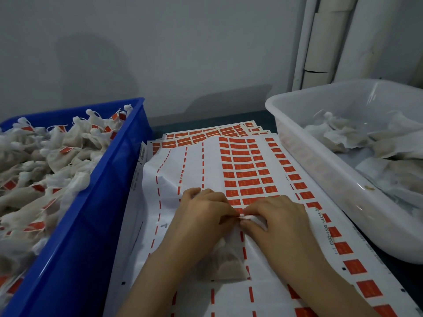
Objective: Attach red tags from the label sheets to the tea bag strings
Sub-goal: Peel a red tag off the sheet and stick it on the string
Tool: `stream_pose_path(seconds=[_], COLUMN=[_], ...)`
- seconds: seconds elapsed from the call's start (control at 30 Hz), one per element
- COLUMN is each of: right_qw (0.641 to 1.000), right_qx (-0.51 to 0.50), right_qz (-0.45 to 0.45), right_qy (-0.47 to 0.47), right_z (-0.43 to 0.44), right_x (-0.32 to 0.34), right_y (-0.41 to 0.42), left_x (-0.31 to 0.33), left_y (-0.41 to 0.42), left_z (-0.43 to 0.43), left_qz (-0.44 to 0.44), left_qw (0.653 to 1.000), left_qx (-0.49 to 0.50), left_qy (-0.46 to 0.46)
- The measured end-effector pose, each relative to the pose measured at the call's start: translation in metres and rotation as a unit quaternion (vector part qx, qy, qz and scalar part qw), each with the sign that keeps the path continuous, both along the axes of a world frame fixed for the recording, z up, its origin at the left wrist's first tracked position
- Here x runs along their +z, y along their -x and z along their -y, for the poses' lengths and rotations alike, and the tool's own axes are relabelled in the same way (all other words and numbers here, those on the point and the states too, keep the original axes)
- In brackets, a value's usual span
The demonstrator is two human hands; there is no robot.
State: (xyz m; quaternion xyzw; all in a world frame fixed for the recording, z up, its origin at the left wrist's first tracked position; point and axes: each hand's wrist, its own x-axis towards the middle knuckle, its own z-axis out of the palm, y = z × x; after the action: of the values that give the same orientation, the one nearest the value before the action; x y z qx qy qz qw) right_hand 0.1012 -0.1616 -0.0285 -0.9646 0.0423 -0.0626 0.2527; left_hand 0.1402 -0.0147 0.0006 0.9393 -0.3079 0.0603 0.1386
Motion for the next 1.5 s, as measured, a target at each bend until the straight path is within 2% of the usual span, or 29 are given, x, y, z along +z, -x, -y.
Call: stream_pose_path(seconds=[0.07, 0.13, 0.33, 0.5, 0.6, 0.7, 0.77, 0.93, 1.0, 1.1, 1.23, 1.37, 1.43, 1.5], right_qw=[1.000, 0.998, 1.000, 1.000, 0.996, 1.000, 1.000, 0.999, 1.000, 0.990, 0.995, 0.994, 0.994, 0.993], right_qx=[0.000, -0.009, -0.003, 0.000, 0.017, 0.010, 0.009, 0.001, 0.001, 0.006, -0.023, -0.033, -0.037, -0.041], right_qz=[0.018, -0.011, 0.004, 0.014, 0.077, -0.001, 0.015, 0.050, 0.026, 0.097, 0.065, 0.082, 0.090, 0.097], right_qy=[-0.019, -0.057, 0.011, 0.001, -0.041, 0.006, -0.001, -0.004, -0.006, -0.097, -0.068, -0.063, -0.057, -0.058], right_z=[-0.001, -0.003, 0.003, 0.001, 0.000, 0.001, 0.003, 0.001, -0.001, 0.000, -0.001, 0.003, 0.005, 0.006], right_x=[-0.001, 0.001, 0.008, 0.008, 0.011, 0.011, 0.007, 0.006, 0.009, 0.007, 0.008, 0.005, 0.004, 0.006], right_y=[-0.004, -0.005, 0.006, 0.009, 0.010, 0.007, 0.004, 0.006, 0.009, 0.010, 0.006, 0.004, 0.004, 0.004], left_x=[0.000, 0.001, 0.001, 0.000, -0.001, 0.001, 0.001, -0.004, -0.006, -0.009, -0.012, -0.010, -0.006, 0.004], left_y=[-0.003, -0.006, -0.008, -0.010, -0.015, -0.017, -0.017, -0.011, -0.009, -0.009, -0.011, -0.010, -0.007, -0.003], left_z=[0.001, 0.001, -0.005, -0.005, -0.004, -0.004, -0.004, -0.005, -0.005, -0.003, 0.002, 0.003, 0.002, -0.004], left_qz=[-0.016, -0.041, -0.109, -0.136, -0.134, -0.138, -0.130, -0.115, -0.112, -0.088, -0.047, -0.034, -0.036, -0.056], left_qw=[1.000, 0.999, 0.992, 0.988, 0.990, 0.990, 0.991, 0.991, 0.990, 0.989, 0.990, 0.991, 0.991, 0.981], left_qx=[0.010, 0.018, 0.027, 0.026, 0.016, 0.002, -0.002, -0.007, -0.005, 0.005, 0.006, 0.008, 0.032, 0.099], left_qy=[-0.005, 0.001, 0.066, 0.075, 0.034, 0.012, 0.012, 0.061, 0.085, 0.115, 0.135, 0.127, 0.127, 0.159])
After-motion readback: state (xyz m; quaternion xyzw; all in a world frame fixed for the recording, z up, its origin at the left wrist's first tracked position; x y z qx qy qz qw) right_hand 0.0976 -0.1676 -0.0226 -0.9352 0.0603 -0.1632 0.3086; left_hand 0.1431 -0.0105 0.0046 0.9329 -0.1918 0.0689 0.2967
